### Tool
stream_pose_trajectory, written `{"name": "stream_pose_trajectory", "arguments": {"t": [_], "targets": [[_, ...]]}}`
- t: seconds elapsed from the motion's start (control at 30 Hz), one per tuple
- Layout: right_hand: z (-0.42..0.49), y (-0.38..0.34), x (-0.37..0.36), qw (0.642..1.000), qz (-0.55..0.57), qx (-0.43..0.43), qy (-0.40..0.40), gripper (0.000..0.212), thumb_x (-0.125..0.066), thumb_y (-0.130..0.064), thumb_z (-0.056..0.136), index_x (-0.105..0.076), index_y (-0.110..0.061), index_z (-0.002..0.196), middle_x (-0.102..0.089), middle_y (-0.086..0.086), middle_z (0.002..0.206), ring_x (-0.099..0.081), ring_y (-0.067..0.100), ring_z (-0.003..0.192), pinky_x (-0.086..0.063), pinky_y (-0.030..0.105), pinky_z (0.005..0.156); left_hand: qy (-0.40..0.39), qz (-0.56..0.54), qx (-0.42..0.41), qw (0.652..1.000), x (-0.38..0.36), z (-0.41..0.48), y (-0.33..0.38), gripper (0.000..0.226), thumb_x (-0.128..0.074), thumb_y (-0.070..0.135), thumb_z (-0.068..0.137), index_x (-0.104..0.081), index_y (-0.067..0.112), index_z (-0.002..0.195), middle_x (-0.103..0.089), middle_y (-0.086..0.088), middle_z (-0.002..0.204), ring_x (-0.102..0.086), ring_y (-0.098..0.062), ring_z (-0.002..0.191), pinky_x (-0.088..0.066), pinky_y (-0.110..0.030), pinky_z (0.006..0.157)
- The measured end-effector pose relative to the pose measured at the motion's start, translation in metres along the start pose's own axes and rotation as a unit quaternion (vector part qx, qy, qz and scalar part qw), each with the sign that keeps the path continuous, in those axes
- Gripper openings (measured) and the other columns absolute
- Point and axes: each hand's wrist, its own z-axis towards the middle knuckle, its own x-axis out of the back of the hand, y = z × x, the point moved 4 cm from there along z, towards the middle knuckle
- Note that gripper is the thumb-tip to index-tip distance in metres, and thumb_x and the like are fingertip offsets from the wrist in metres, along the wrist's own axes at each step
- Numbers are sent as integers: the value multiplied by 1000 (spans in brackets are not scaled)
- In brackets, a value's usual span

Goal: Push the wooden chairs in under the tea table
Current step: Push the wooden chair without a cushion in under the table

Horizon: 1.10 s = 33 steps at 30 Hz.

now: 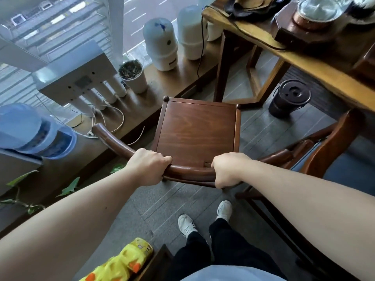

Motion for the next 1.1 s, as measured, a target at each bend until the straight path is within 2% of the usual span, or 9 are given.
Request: {"name": "stream_pose_trajectory", "arguments": {"t": [0.2, 0.37, 0.5, 0.57, 0.67, 0.73, 0.83, 1.0, 1.1], "targets": [[-19, 33, -6, 999, 37, -26, 13, 21, -63, -33, 65, -58, -25, 83, -61, -2, 82, -60, 28, 81, -44, 30, 64, 23, 7, -39, 999, 18, 32, 18, 33, -49, 35, 78, -54, 28, 109, -65, 6, 84, -65, -20, 78, -48, -32, 62], [-25, 50, -14, 998, 40, -16, 35, 21, -62, -37, 64, -60, -23, 80, -62, -5, 76, -61, 24, 75, -52, 32, 63, 39, -24, -64, 997, 24, 38, 22, 39, -52, 41, 73, -52, 26, 108, -62, 7, 90, -63, -20, 86, -49, -36, 68], [-30, 49, -19, 994, 28, 1, 109, 38, -64, -41, 69, -52, -30, 103, -55, -6, 95, -57, 22, 92, -50, 36, 72, 45, -66, -61, 995, 21, 30, -7, 35, -55, 40, 69, -52, 28, 102, -62, 10, 90, -63, -21, 87, -48, -36, 75], [-32, 48, -20, 990, 15, -7, 138, 46, -66, -43, 69, -49, -31, 110, -51, -3, 103, -53, 22, 98, -47, 37, 76, 36, -52, -66, 996, 19, 32, -19, 29, -57, 40, 69, -55, 28, 96, -61, 10, 86, -63, -22, 84, -46, -34, 72], [-34, 45, -17, 993, 30, -61, 95, 34, -63, -42, 66, -57, -28, 96, -59, -4, 92, -60, 24, 90, -49, 35, 72, 18, -7, -80, 997, 23, 41, -19, 27, -53, 42, 68, -60, 30, 91, -62, 11, 86, -62, -19, 87, -45, -32, 76], [-30, 41, -13, 994, 28, -93, 53, 28, -62, -37, 64, -63, -23, 88, -61, -4, 78, -63, 25, 83, -48, 31, 66, -1, 15, -88, 996, 22, 44, -20, 27, -52, 38, 70, -59, 30, 95, -66, 7, 85, -63, -20, 83, -42, -30, 67], [-29, 36, -4, 992, 32, -121, 19, 24, -65, -36, 63, -61, -23, 83, -58, -6, 75, -63, 24, 84, -44, 29, 65, -44, 25, -112, 992, 25, 45, -24, 26, -51, 32, 75, -57, 29, 100, -67, 3, 85, -65, -23, 77, -37, -28, 57], [-29, 31, -3, 987, 49, -151, 36, 27, -64, -37, 59, -64, -29, 84, -61, -9, 76, -62, 22, 84, -49, 31, 72, -50, 37, -146, 987, 28, 49, -29, 23, -54, 32, 76, -57, 27, 98, -64, 5, 82, -63, -22, 73, -37, -28, 56], [-23, 23, -5, 981, 80, -169, 56, 24, -65, -35, 58, -63, -28, 80, -59, -9, 71, -57, 21, 77, -45, 31, 67, -46, 54, -160, 985, 32, 55, -41, 21, -54, 32, 75, -54, 29, 96, -65, 5, 85, -63, -21, 77, -37, -28, 57]]}}
